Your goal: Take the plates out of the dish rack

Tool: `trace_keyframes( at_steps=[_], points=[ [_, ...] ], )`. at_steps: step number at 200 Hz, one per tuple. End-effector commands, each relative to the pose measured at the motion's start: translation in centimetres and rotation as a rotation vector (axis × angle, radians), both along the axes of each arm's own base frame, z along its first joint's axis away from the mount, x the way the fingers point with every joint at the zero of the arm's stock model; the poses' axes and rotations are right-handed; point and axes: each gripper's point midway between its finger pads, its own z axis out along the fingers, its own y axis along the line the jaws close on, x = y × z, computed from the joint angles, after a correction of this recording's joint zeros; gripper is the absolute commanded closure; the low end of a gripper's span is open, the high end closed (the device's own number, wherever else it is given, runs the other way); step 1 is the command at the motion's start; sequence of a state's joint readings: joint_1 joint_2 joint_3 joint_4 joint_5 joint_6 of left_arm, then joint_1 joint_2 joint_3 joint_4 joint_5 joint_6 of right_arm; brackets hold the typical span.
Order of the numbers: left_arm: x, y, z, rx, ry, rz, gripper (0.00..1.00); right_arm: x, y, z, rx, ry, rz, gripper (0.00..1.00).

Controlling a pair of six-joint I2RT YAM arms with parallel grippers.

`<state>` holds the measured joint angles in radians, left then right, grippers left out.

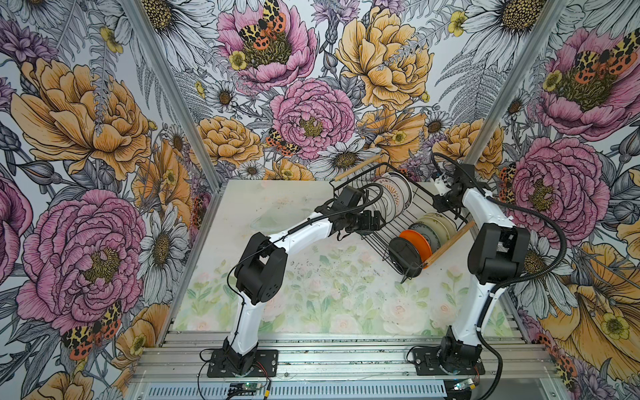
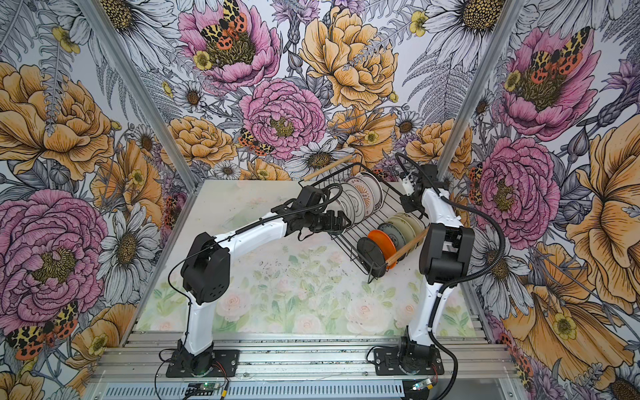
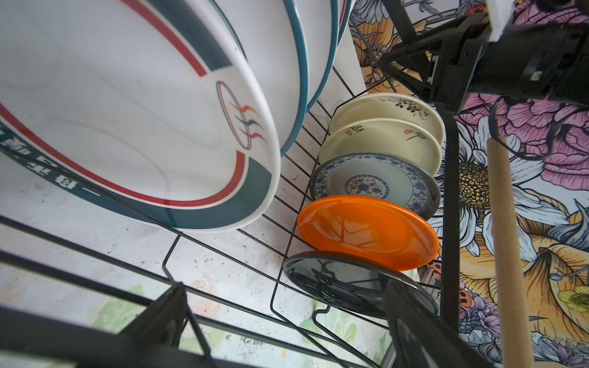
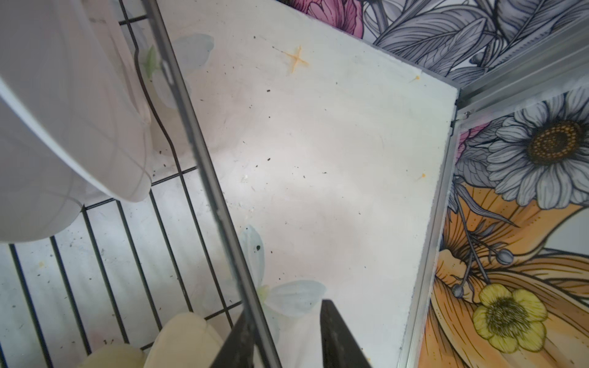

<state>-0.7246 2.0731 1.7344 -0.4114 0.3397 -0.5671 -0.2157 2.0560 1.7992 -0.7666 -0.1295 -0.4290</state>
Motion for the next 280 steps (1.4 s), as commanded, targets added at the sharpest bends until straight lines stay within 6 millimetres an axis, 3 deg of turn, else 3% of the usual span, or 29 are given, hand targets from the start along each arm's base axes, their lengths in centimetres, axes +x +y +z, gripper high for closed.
trace_keyframes(
  at_steps=[1,30,80,112,159,205,280],
  points=[
    [-3.3,-3.1,-1.2,-0.022,0.041,-0.142,0.04,-0.5,-1.2,0.4,0.004,0.004,-0.022,0.65],
    [-3.5,-3.5,-1.3,-0.021,0.037,-0.151,0.04,-0.7,-2.6,0.8,0.011,-0.009,-0.044,0.65],
    [-4.4,-4.7,-0.4,-0.021,0.016,-0.187,0.05,-0.4,-4.1,1.7,0.018,-0.035,-0.074,0.56],
    [-3.9,-4.4,-1.2,-0.01,0.029,-0.175,0.03,-0.4,-4.8,2.2,0.036,-0.049,-0.099,0.54],
    [-3.7,-4.2,-1.8,0.003,0.041,-0.156,0.01,-0.8,-6.3,2.0,-0.001,-0.041,-0.146,0.35],
    [-3.3,-2.5,-1.4,0.044,0.011,-0.122,0.01,-0.5,-4.9,3.0,0.084,-0.074,-0.124,0.26],
    [-2.6,0.6,-1.5,0.131,-0.043,-0.08,0.01,-0.6,-4.3,7.3,0.108,-0.164,-0.13,0.14]
  ],
)
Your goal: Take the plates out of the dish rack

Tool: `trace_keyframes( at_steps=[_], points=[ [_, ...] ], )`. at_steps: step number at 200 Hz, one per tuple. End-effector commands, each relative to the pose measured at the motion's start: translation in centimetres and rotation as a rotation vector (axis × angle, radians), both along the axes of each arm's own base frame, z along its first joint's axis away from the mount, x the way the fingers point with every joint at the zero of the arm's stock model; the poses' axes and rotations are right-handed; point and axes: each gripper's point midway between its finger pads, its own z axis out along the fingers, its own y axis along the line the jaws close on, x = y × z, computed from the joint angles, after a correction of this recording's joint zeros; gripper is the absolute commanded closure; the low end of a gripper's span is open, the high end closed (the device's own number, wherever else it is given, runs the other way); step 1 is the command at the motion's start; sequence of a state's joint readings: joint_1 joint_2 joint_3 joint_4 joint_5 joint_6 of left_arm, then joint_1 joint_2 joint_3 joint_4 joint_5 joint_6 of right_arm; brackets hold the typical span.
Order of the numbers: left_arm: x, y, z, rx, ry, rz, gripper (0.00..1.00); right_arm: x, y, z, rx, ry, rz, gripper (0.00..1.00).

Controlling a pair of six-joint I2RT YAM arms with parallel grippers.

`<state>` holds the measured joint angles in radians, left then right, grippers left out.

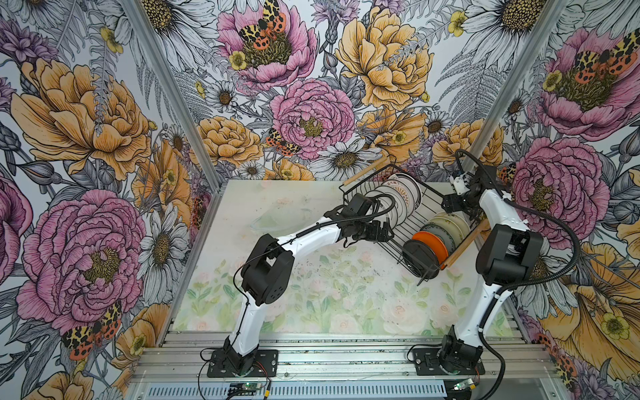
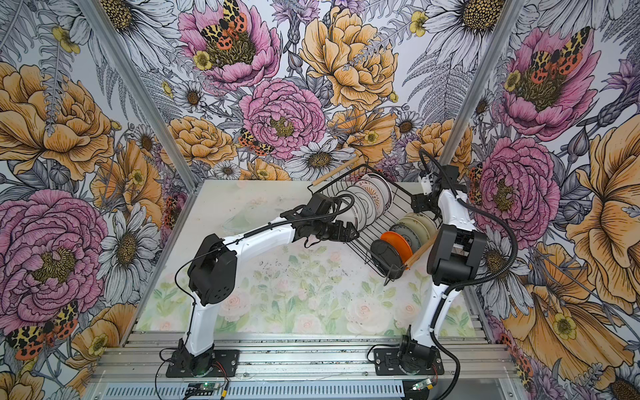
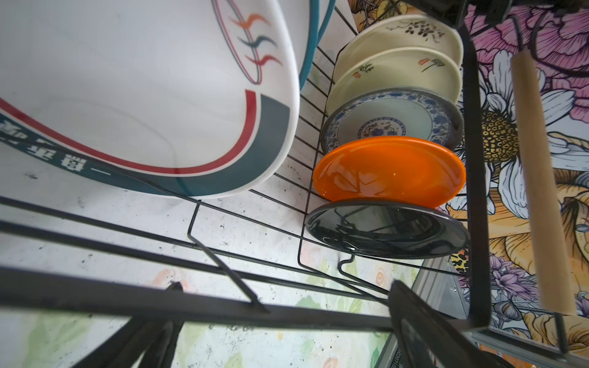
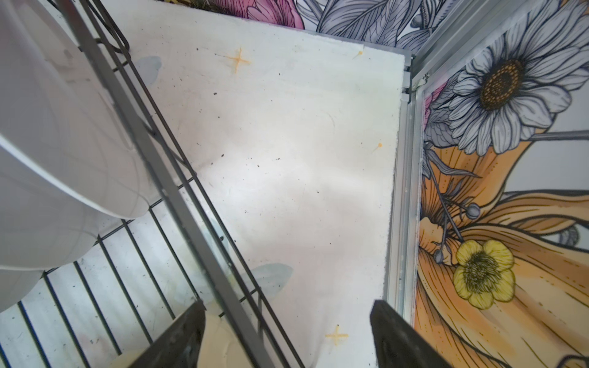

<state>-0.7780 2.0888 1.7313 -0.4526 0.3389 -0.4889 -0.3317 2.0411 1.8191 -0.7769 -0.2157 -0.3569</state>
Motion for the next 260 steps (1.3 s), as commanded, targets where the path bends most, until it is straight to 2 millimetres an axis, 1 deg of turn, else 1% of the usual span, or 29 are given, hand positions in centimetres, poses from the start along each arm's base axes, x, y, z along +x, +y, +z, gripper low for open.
trace_keyframes(
  at_steps=[1,15,39,60,81,106,109,114,118,119,120,122,135,150,158,164,173,180,189,194,200,215,232,238,242,244,260],
  points=[
    [0.2,2.3,0.2,0.066,-0.033,0.022,0.01,0.3,0.3,5.7,-0.002,-0.123,-0.007,0.14],
    [0.2,2.6,0.3,0.069,-0.038,0.027,0.01,0.3,0.4,6.4,0.003,-0.136,-0.012,0.13],
    [0.4,3.6,1.3,0.077,-0.071,0.043,0.01,0.0,0.6,7.8,0.007,-0.164,-0.016,0.12],
    [0.4,4.2,2.5,0.075,-0.104,0.041,0.01,-0.2,0.6,9.1,-0.001,-0.191,-0.025,0.11],
    [0.5,5.0,4.1,0.075,-0.154,0.049,0.01,-0.5,0.7,10.6,-0.002,-0.222,-0.036,0.11],
    [0.4,6.2,6.1,0.07,-0.204,0.063,0.01,-1.0,1.2,13.3,0.013,-0.285,-0.04,0.11],
    [0.4,6.3,6.4,0.068,-0.21,0.065,0.01,-1.1,1.4,13.9,0.018,-0.301,-0.038,0.11],
    [0.5,6.6,6.6,0.07,-0.218,0.074,0.01,-1.2,1.5,14.5,0.022,-0.314,-0.038,0.11],
    [0.6,6.8,6.3,0.076,-0.218,0.077,0.01,-1.3,1.7,15.1,0.033,-0.332,-0.038,0.11],
    [0.4,7.0,7.2,0.064,-0.231,0.08,0.01,-1.3,1.8,15.3,0.035,-0.337,-0.037,0.11],
    [0.4,7.1,7.7,0.058,-0.238,0.083,0.01,-1.3,1.9,15.5,0.036,-0.342,-0.036,0.11],
    [0.3,7.3,8.1,0.053,-0.245,0.089,0.01,-1.3,2.0,15.8,0.042,-0.349,-0.036,0.11],
    [0.5,8.5,8.9,0.051,-0.269,0.123,0.01,-1.6,2.8,17.8,0.081,-0.407,-0.028,0.11],
    [0.7,10.1,9.4,0.043,-0.293,0.159,0.01,-1.8,4.2,20.3,0.155,-0.48,-0.01,0.11],
    [0.8,11.1,9.7,0.039,-0.301,0.187,0.01,-2.0,5.3,21.5,0.209,-0.515,0.014,0.11],
    [0.9,11.8,9.8,0.035,-0.305,0.205,0.01,-2.3,6.5,22.3,0.254,-0.538,0.053,0.07],
    [1.0,12.9,10.2,0.024,-0.317,0.23,0.01,-2.5,8.4,23.7,0.313,-0.583,0.108,0.06],
    [1.1,13.7,10.7,0.017,-0.335,0.251,0.01,-2.6,9.5,24.5,0.34,-0.61,0.14,0.05],
    [1.4,15.2,11.1,0.03,-0.355,0.314,0.01,-2.9,11.4,25.3,0.368,-0.641,0.192,0.04],
    [1.5,16.1,11.4,0.04,-0.368,0.352,0.01,-3.1,12.7,25.7,0.372,-0.652,0.228,0.03],
    [1.6,16.9,11.7,0.05,-0.381,0.384,0.01,-3.2,14.0,25.9,0.365,-0.655,0.25,0.01],
    [1.4,18.4,12.5,0.079,-0.428,0.416,0.01,-3.7,17.2,26.3,0.369,-0.657,0.315,0.01],
    [1.1,20.1,13.1,0.125,-0.467,0.453,0.01,-4.4,21.3,26.4,0.407,-0.643,0.419,0.0],
    [1.1,20.7,13.1,0.137,-0.472,0.465,0.01,-4.5,22.5,26.1,0.416,-0.634,0.448,0.0],
    [1.1,21.0,13.2,0.144,-0.471,0.469,0.01,-4.8,23.8,25.9,0.42,-0.627,0.481,0.01],
    [1.1,21.2,13.2,0.147,-0.471,0.474,0.01,-4.8,23.9,25.8,0.419,-0.627,0.484,0.0],
    [1.4,23.2,12.7,0.175,-0.454,0.529,0.01,-5.8,27.3,24.2,0.383,-0.606,0.581,0.0]
  ],
)
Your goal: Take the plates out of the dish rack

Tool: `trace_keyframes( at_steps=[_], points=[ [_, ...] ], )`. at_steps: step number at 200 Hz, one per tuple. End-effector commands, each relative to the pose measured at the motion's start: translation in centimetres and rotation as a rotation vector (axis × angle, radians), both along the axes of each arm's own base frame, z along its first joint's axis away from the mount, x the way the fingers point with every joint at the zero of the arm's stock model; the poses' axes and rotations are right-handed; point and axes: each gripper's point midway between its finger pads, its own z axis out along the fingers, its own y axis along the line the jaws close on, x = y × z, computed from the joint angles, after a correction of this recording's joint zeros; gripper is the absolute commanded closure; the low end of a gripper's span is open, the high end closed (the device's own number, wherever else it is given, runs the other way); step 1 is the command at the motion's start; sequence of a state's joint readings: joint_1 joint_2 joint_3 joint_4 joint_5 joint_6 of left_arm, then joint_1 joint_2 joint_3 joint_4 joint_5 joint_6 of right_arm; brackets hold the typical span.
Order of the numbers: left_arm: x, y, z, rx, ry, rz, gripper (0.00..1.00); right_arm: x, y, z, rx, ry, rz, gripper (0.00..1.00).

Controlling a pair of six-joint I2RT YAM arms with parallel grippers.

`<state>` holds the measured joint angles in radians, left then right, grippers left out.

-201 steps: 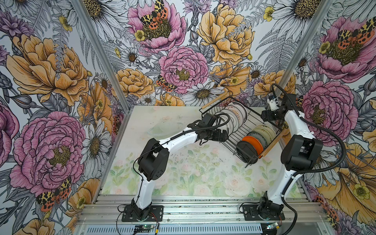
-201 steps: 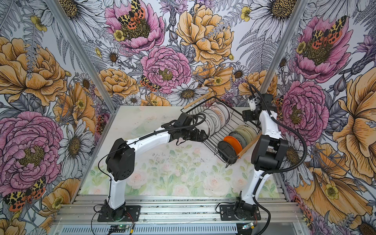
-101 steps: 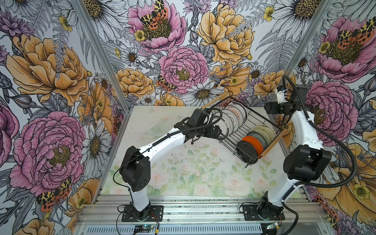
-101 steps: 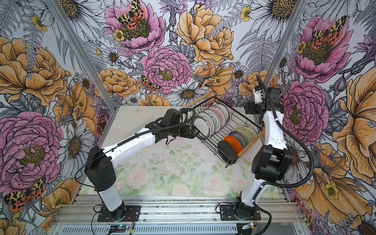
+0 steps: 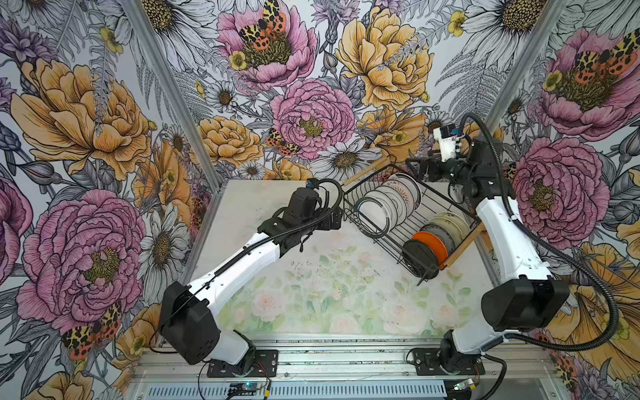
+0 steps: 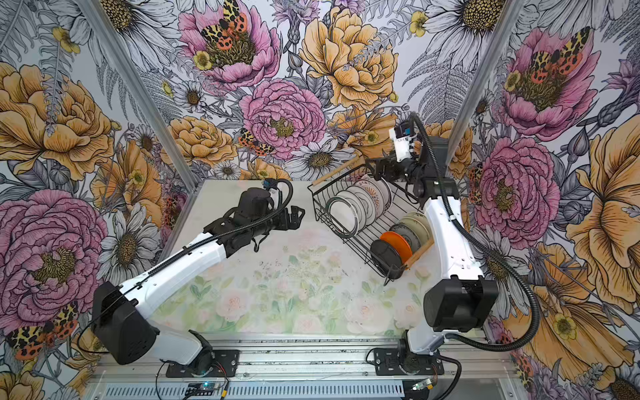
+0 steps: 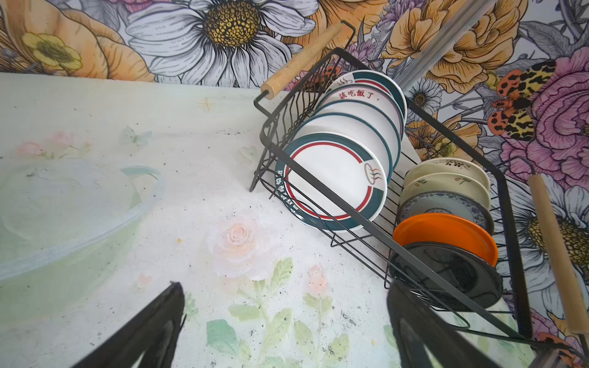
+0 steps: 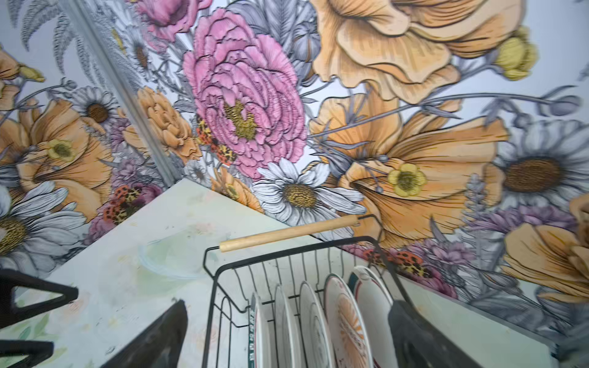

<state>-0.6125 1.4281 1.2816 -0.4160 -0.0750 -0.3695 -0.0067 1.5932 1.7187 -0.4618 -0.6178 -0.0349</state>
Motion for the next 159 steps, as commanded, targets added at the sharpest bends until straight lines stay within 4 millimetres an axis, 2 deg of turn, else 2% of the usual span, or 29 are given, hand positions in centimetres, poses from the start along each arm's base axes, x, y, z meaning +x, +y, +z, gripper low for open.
trace_keyframes(
  at_steps=[1,21,44,88,132,159],
  points=[
    [0.9,3.8,0.0,0.06,-0.026,0.12,0.01,-1.6,4.2,-0.7,-0.046,-0.042,0.123,0.0],
    [1.0,5.8,-0.3,0.051,-0.016,0.138,0.01,-2.2,7.2,-3.0,-0.096,-0.022,0.18,0.01],
    [0.7,7.2,0.0,0.045,-0.077,0.153,0.01,-2.2,8.3,-5.4,-0.106,0.027,0.198,0.0],
    [0.3,9.7,0.0,0.038,-0.109,0.27,0.01,-1.1,8.3,-8.6,-0.089,0.136,0.174,0.0],
    [0.9,9.6,-1.7,0.028,-0.05,0.295,0.01,-0.2,7.8,-12.4,-0.116,0.241,0.132,0.01],
    [1.4,9.4,-2.0,-0.037,-0.019,0.296,0.01,0.0,7.4,-14.1,-0.115,0.289,0.103,0.0]
  ],
)
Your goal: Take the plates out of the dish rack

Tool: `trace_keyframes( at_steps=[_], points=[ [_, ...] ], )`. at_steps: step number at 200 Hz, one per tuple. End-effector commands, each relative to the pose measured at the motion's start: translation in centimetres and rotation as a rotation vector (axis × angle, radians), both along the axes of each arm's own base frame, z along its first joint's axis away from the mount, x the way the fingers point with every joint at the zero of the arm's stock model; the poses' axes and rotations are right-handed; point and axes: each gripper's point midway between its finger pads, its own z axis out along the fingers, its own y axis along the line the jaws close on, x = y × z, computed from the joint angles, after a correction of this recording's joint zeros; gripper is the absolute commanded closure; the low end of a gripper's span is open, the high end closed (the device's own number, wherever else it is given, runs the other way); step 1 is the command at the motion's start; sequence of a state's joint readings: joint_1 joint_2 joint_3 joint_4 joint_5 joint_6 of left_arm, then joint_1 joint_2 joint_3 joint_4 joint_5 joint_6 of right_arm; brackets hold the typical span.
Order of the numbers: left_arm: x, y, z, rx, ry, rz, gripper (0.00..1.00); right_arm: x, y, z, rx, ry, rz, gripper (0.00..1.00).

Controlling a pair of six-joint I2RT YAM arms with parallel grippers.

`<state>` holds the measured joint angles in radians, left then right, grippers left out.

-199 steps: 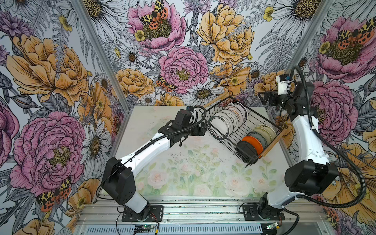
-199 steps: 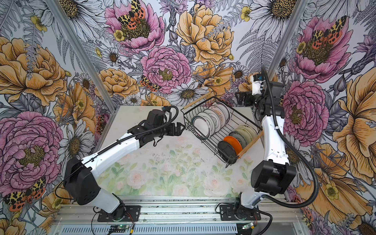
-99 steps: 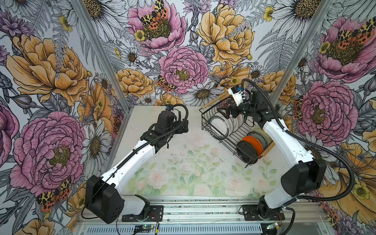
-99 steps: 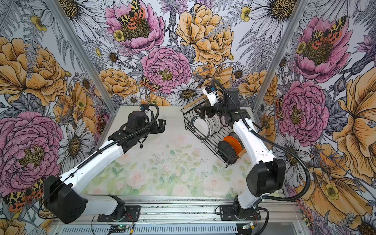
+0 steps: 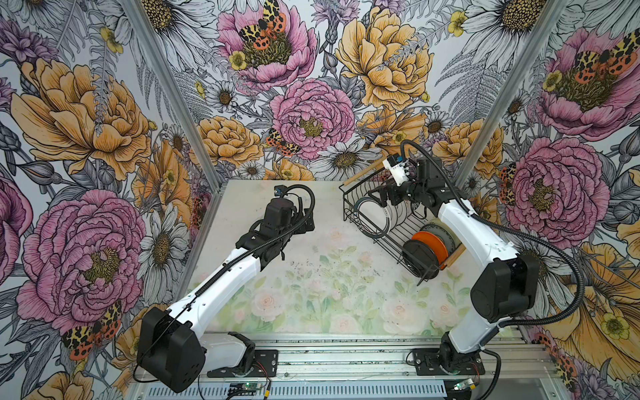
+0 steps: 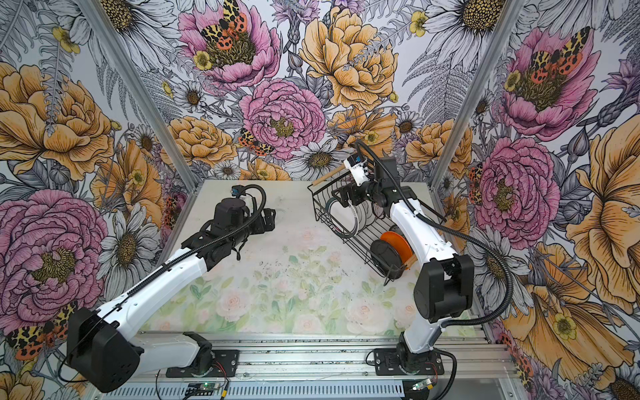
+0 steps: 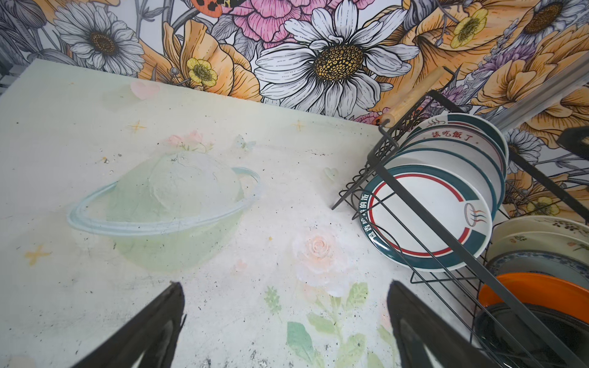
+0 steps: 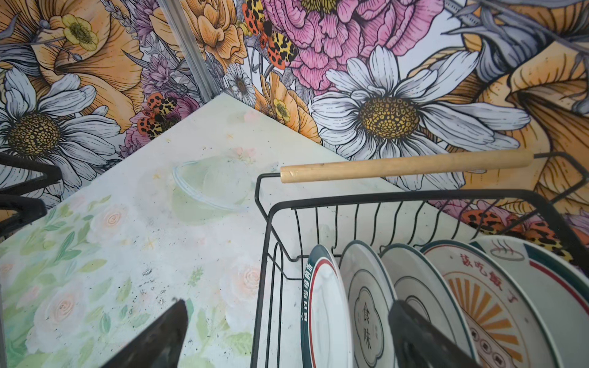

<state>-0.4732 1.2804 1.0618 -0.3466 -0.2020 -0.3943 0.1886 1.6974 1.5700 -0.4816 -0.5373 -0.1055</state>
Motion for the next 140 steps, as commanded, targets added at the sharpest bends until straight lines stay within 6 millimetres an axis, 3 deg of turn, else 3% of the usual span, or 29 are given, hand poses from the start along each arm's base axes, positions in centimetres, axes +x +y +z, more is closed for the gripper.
trace_keyframes(
  at_steps=[1,58,101,140],
  points=[
    [0.9,0.2,0.5,-0.073,-0.008,0.036,0.01,0.3,-0.7,-2.2,-0.016,0.064,-0.05,0.0],
    [1.3,0.8,0.3,-0.101,0.002,0.081,0.01,1.0,-1.0,-5.2,-0.032,0.146,-0.088,0.02],
    [1.1,-0.8,-0.2,-0.074,0.007,-0.023,0.01,1.3,-1.5,-6.9,-0.057,0.184,-0.118,0.11],
    [1.3,-0.3,-0.8,-0.105,-0.008,0.011,0.01,1.2,-1.9,-8.4,-0.078,0.224,-0.139,0.2]
  ],
)
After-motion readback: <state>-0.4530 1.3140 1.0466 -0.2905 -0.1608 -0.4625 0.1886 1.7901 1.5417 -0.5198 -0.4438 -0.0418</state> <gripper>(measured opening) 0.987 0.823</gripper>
